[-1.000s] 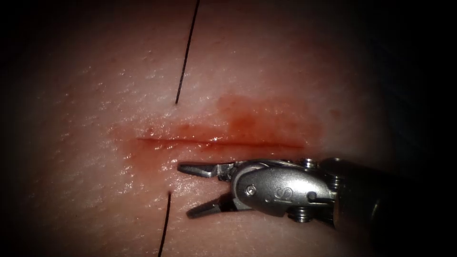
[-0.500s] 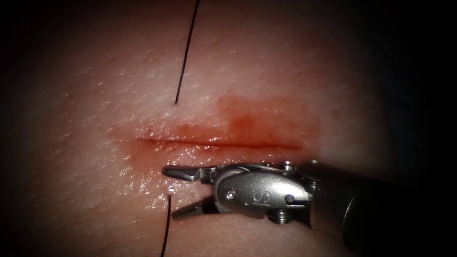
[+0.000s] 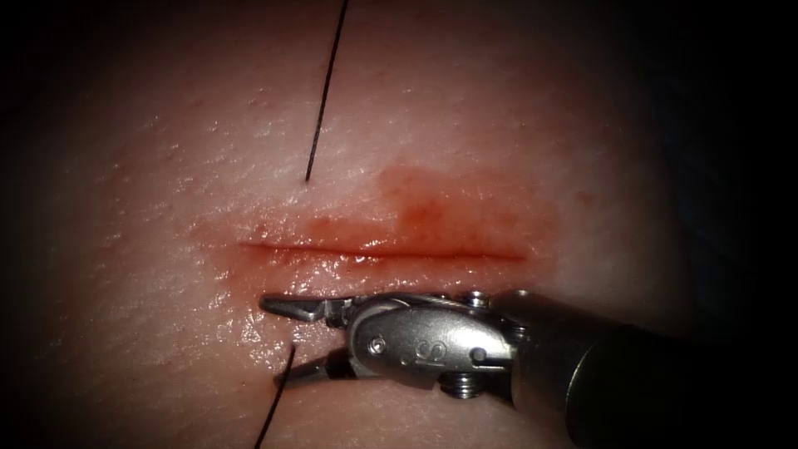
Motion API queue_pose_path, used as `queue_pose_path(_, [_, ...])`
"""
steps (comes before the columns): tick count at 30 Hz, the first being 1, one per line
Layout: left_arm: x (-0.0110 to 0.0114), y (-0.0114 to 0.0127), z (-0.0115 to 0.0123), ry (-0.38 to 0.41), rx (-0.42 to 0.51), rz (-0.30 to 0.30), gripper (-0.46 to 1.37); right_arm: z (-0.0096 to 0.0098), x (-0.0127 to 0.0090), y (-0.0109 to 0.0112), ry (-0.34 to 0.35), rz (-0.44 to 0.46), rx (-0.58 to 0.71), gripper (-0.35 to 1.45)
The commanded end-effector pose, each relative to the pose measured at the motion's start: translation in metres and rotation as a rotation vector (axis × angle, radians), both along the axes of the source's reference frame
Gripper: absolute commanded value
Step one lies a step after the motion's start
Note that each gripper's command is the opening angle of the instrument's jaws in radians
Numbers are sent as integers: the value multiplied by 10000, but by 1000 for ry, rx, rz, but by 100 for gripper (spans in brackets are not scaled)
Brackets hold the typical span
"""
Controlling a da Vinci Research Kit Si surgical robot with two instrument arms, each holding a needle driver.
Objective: Wound Closure
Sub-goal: Pull the suture through the cut until a short tail remains on top
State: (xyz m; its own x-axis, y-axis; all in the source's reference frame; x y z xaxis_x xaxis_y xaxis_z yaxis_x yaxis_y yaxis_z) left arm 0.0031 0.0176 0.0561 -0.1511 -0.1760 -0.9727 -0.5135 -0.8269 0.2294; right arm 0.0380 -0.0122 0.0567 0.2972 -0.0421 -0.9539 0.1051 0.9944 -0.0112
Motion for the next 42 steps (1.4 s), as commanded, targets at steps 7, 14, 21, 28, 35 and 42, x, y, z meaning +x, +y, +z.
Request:
queue_pose_path(7, [0, 0, 0, 1, 0, 2, -35, 2, -6, 1, -10, -57, 50, -35])
queue_pose_path(14, [0, 1, 0, 0, 2, 2, -35, -4, -6, -4, -13, -77, 54, -35])
queue_pose_path(21, [0, 1, 0, 0, 2, 2, -35, -21, -4, -23, -3, -176, 67, -35])
queue_pose_path(28, [-1, 2, 0, 0, 2, 2, -35, -49, 3, -50, 27, -283, 78, -35])
queue_pose_path(35, [-2, 2, 1, 0, 1, 1, -35, -73, 18, -79, 36, -368, 97, -35])
queue_pose_path(42, [-1, 1, 1, 0, 1, 2, -35, -86, 37, -110, 59, -432, 137, -35])
